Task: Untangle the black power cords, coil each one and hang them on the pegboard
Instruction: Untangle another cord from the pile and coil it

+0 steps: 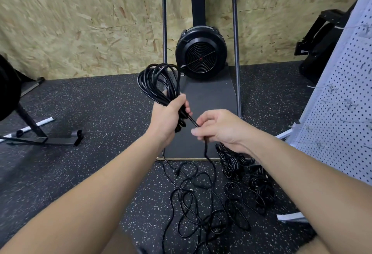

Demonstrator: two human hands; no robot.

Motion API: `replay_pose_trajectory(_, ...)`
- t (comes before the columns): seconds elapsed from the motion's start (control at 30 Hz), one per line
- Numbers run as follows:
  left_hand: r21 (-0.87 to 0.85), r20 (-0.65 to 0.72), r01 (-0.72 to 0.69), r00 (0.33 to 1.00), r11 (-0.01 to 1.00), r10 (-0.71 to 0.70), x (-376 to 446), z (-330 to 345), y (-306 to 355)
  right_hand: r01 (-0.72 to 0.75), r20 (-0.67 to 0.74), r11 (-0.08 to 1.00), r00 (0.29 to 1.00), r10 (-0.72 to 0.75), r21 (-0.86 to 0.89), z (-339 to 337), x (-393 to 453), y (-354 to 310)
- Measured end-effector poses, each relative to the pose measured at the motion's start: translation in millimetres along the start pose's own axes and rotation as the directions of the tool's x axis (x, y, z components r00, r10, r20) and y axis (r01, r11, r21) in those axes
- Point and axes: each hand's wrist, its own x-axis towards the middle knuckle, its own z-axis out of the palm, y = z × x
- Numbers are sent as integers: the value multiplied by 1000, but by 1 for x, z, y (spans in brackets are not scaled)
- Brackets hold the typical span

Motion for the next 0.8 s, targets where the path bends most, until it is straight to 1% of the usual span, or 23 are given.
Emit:
replay_pose_trajectory(0.07, 5, -16, -23, 1000, 1000, 23, 1, 0, 1, 5, -47, 1000, 999, -5, 2, -1, 0, -7)
replay_pose_trajectory(0.13, -29, -26, -21, 999, 999, 20, 1, 2, 3, -14, -59, 997, 998, 10, -70, -5, 0, -12)
replay_pose_trajectory(0.2, -94, -45, 13, 999, 996, -18, 1, 4, 5, -63, -21, 980, 998, 60, -188, -8, -4, -17)
replay_pose_trajectory(0.27, -174, -70, 62, 995, 983, -75, 2, 4, 7, -119, 47, 948, 989, 139, -296, -9, -9, -18)
replay_pose_trajectory(0.3, -204, -84, 84, 991, 975, -103, 3, 3, 7, -132, 80, 935, 983, 167, -330, -11, -11, -18)
replay_pose_trajectory(0.37, -241, -118, 116, 982, 964, -148, 3, 1, 7, -131, 102, 936, 980, 172, -327, -18, -12, -18)
replay_pose_trajectory(0.43, -242, -152, 130, 974, 962, -170, 3, 1, 7, -84, 24, 935, 995, 98, -344, -31, -13, -20)
replay_pose_trajectory(0.5, -224, -173, 138, 969, 965, -179, 2, 3, 7, -1, -81, 916, 996, -35, -400, -41, -16, -27)
replay_pose_trajectory(0.57, -194, -182, 152, 965, 969, -188, 1, 6, 7, 103, -170, 906, 968, -187, -411, -44, -18, -34)
replay_pose_trajectory(0.63, -106, -172, 172, 967, 979, -188, -1, 8, 6, 185, -233, 909, 930, -286, -374, -42, -17, -36)
replay_pose_trajectory(0.7, -40, -122, 194, 973, 980, -197, -3, 9, 6, 224, -269, 915, 908, -321, -336, -38, -16, -37)
replay_pose_trajectory(0.77, -111, -50, 222, 972, 969, -228, -4, 10, 5, 208, -294, 907, 899, -324, -365, -39, -17, -40)
replay_pose_trajectory(0.8, -163, -25, 240, 969, 957, -247, -3, 9, 4, 170, -298, 890, 901, -314, -424, -43, -18, -43)
